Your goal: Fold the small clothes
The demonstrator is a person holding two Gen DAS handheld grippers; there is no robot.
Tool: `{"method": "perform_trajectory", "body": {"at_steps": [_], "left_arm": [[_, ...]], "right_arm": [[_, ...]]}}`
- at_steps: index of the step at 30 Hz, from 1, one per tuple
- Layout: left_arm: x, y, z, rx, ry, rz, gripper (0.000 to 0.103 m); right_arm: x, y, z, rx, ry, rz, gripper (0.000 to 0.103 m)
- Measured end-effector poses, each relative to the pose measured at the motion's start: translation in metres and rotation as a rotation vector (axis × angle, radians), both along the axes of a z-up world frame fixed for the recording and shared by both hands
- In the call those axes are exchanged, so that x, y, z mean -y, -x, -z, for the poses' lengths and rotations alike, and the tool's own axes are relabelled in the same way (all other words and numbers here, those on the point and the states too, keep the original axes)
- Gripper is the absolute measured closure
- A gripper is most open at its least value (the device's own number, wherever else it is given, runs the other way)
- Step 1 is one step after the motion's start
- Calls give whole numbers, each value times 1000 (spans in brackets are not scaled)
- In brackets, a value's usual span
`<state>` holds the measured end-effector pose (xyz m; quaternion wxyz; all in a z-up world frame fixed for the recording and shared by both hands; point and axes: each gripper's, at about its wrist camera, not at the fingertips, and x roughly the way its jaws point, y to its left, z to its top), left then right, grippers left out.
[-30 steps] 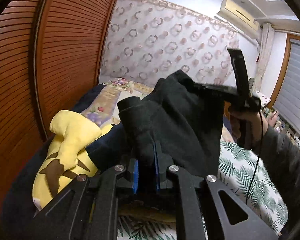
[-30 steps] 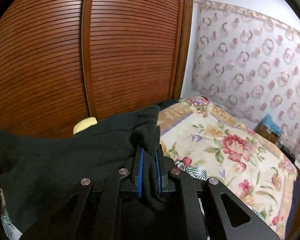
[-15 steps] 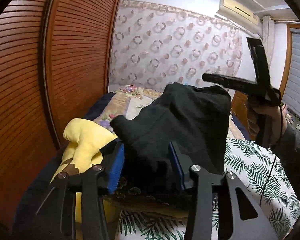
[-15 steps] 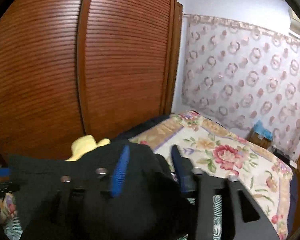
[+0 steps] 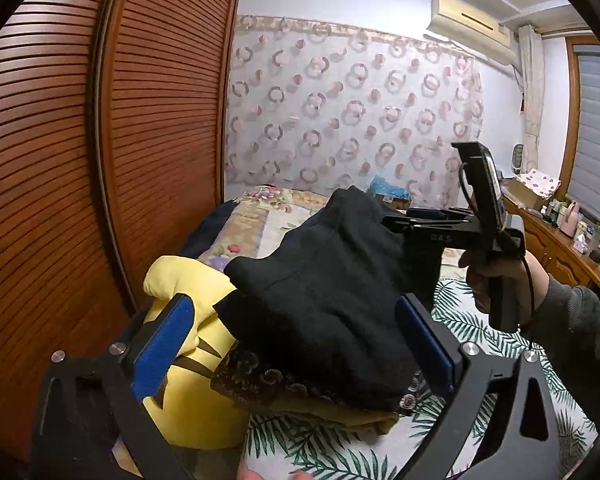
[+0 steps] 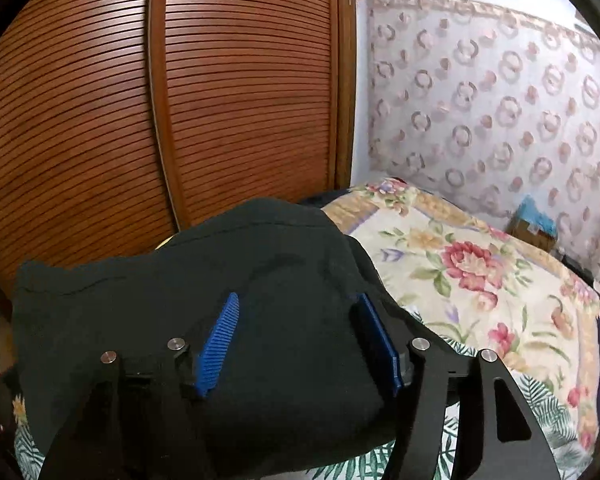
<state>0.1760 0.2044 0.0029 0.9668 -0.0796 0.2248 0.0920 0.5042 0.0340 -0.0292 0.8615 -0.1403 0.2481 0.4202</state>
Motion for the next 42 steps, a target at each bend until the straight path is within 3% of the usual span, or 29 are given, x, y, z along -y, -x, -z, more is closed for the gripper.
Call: {"method": "perform_trajectory", "body": {"at_steps": [6, 22, 32, 42], "left_arm": [[12, 3, -6, -11, -10, 31, 1], [78, 13, -1, -20, -41, 163, 1], [129, 28, 1, -5, -56, 234, 1], [154, 43, -12, 17, -61, 254, 1]], "right_arm": [[16, 44, -15, 22, -8, 10, 37], [126, 197, -18, 33, -88, 104, 26], [192, 295, -21, 63, -120, 305, 25], [247, 384, -48, 139, -179, 520, 21]]}}
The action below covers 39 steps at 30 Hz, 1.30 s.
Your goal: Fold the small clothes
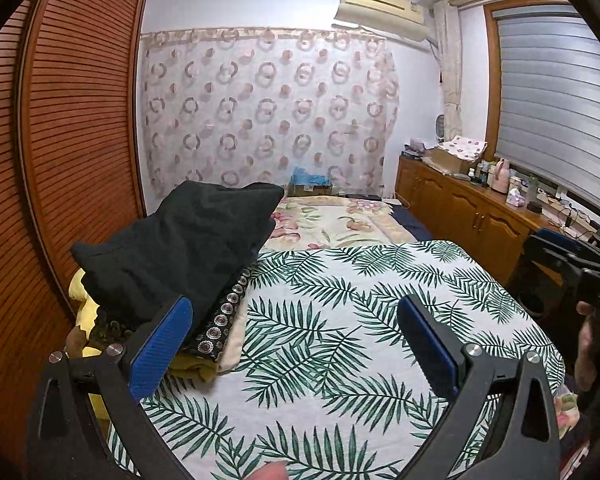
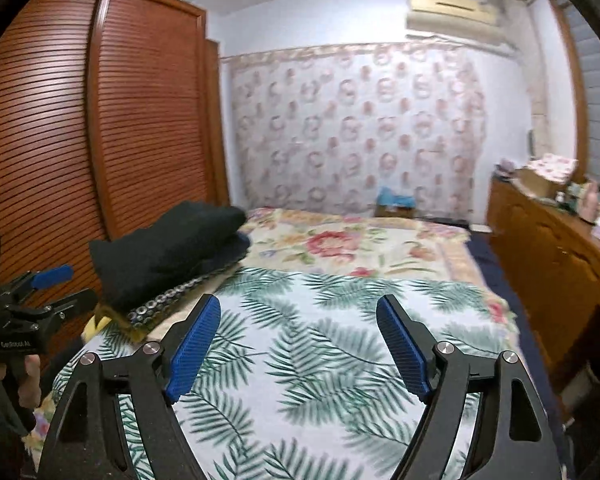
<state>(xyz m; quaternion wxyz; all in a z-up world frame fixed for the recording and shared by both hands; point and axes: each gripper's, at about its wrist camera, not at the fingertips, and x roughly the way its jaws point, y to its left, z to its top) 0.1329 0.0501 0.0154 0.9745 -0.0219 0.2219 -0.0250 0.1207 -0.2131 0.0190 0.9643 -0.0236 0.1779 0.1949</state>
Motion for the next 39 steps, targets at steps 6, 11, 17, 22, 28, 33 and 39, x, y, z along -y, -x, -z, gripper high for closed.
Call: {"method": "perform_trajectory", "body": {"at_steps": [6, 11, 17, 22, 28, 33, 39], "left_arm": [[10, 7, -10, 21, -6, -6, 1], [16, 12, -16, 33, -5, 0, 1], [18, 15, -20, 44, -3, -1, 1], [18, 15, -20, 44, -5, 0, 1], [18, 15, -20, 43, -4, -1, 1], [18, 15, -20, 43, -4, -1, 1], [18, 15, -20, 43, -4, -2, 1]], "right_arm": [[15, 35, -11, 15, -19, 74, 21], [16, 43, -11, 11, -32, 92, 21], [11, 42, -10, 11, -35, 97, 21], [10, 37, -7, 10, -36, 96, 21], [11, 31, -4, 8, -35, 96, 21], [11, 25, -4, 9, -34, 94, 21], [16, 20, 1, 10, -31, 89, 21]]}}
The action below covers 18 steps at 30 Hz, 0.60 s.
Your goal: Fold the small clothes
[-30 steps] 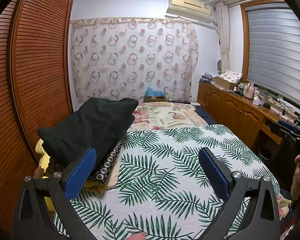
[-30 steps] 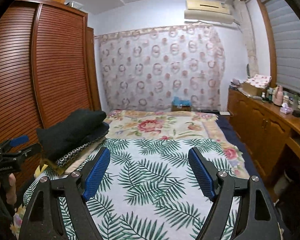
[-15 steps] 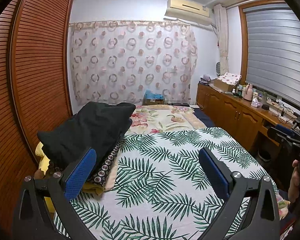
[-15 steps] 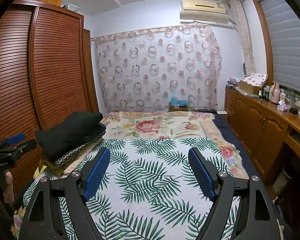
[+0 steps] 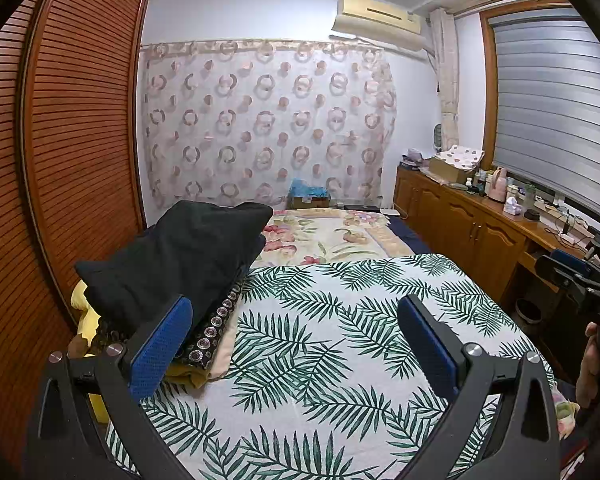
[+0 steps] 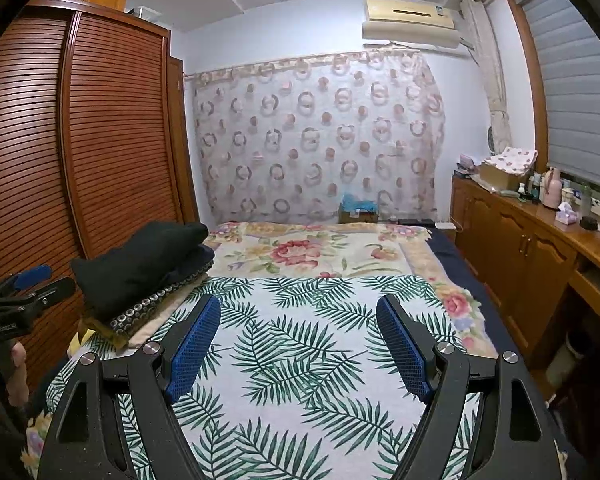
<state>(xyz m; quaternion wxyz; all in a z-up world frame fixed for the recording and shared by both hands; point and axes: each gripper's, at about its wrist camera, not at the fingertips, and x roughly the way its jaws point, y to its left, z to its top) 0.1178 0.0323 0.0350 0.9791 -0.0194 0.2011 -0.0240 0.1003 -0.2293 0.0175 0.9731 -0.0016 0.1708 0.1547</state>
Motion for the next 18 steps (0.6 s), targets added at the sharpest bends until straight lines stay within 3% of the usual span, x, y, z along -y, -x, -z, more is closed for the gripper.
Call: {"method": "perform_trajectory", "body": {"at_steps": [18], "left_arm": [[2, 1, -1, -2, -1, -1, 1]], "right_arm": [[10, -4, 1, -1, 0, -1, 21]]}}
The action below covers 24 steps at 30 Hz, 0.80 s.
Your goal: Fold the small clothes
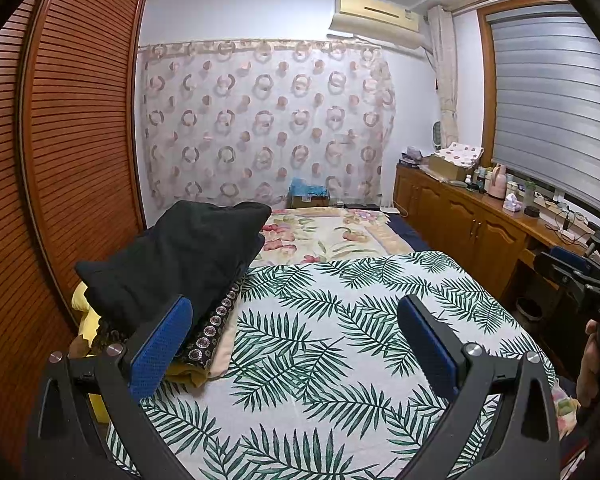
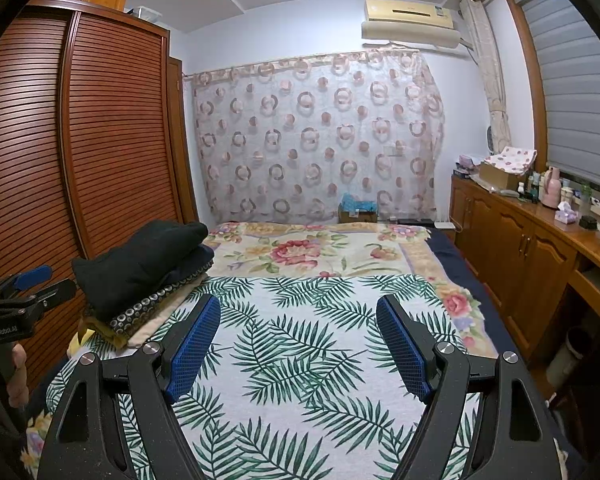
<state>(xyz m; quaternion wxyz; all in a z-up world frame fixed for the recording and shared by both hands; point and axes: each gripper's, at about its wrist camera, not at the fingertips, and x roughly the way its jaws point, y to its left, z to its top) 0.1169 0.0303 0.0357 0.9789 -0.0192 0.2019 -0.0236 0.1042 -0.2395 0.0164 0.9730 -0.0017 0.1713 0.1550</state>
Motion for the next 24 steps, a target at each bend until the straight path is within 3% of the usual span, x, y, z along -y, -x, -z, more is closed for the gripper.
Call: {"method": "perform_trajectory", "body": {"at_steps": [24], "left_arm": [[1, 0, 1, 2, 0, -1, 1]], "right_arm": [[7, -1, 0, -2, -1, 3, 21]]}}
